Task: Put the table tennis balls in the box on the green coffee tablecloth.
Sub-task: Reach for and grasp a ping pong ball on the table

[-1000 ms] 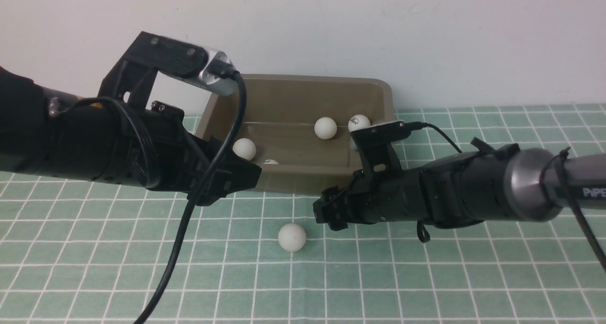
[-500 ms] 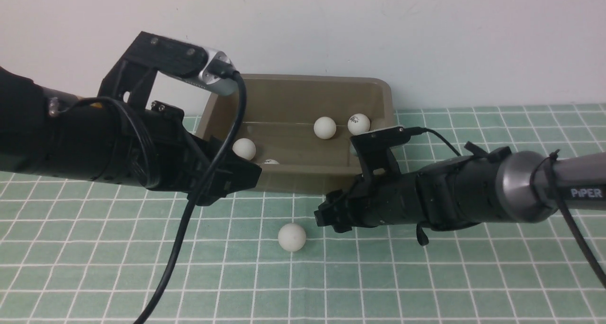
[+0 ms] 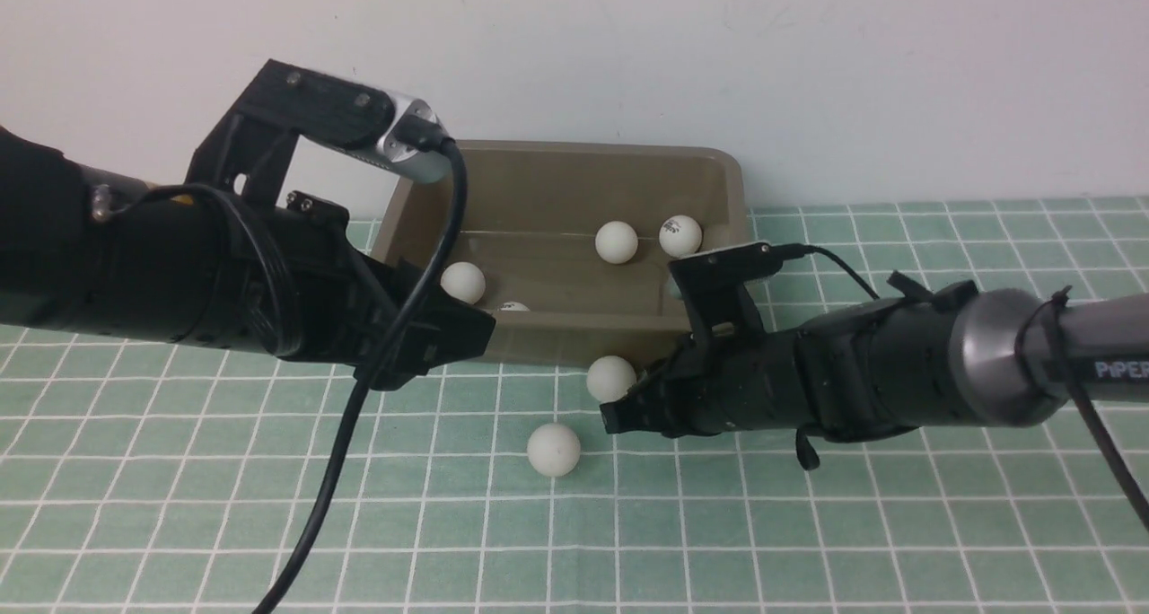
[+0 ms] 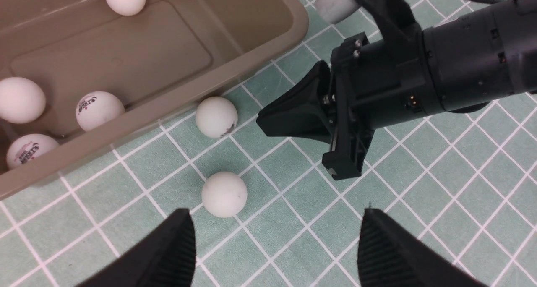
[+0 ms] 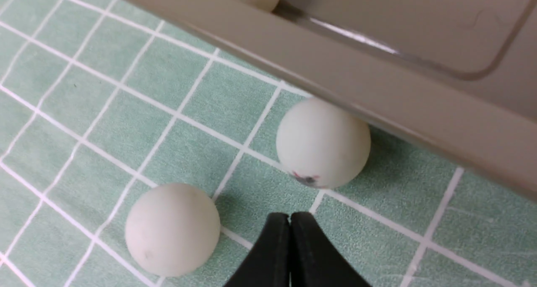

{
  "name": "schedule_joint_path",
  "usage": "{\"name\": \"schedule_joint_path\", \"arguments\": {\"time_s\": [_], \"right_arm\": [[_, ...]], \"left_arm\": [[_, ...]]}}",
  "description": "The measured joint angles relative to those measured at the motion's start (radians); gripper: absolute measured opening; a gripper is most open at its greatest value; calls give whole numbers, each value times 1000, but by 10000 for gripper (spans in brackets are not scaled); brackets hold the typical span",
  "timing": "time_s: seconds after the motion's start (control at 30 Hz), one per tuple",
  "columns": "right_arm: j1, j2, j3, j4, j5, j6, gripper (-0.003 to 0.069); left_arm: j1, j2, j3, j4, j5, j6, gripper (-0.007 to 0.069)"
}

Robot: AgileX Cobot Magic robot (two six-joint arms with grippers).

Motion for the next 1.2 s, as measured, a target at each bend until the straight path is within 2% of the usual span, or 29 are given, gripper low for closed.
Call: {"name": "schedule_joint_path", "arguments": {"time_s": [0.13, 0.27, 0.4, 0.53, 1.2], "right_arm": [[0, -9, 5, 0, -11, 0, 11], [0, -8, 5, 0, -10, -4, 174], [0, -8, 5, 0, 4, -4, 400], [0, -8, -3, 0, 9, -4, 524], [5, 91, -62, 0, 37, -3, 505]], "left_arm": [[0, 0, 0, 0, 0, 0, 468], [0, 0, 0, 0, 0, 0, 468], [0, 0, 0, 0, 1, 0, 468], [0, 0, 0, 0, 3, 0, 468], [0, 0, 0, -1, 11, 0, 468]]}}
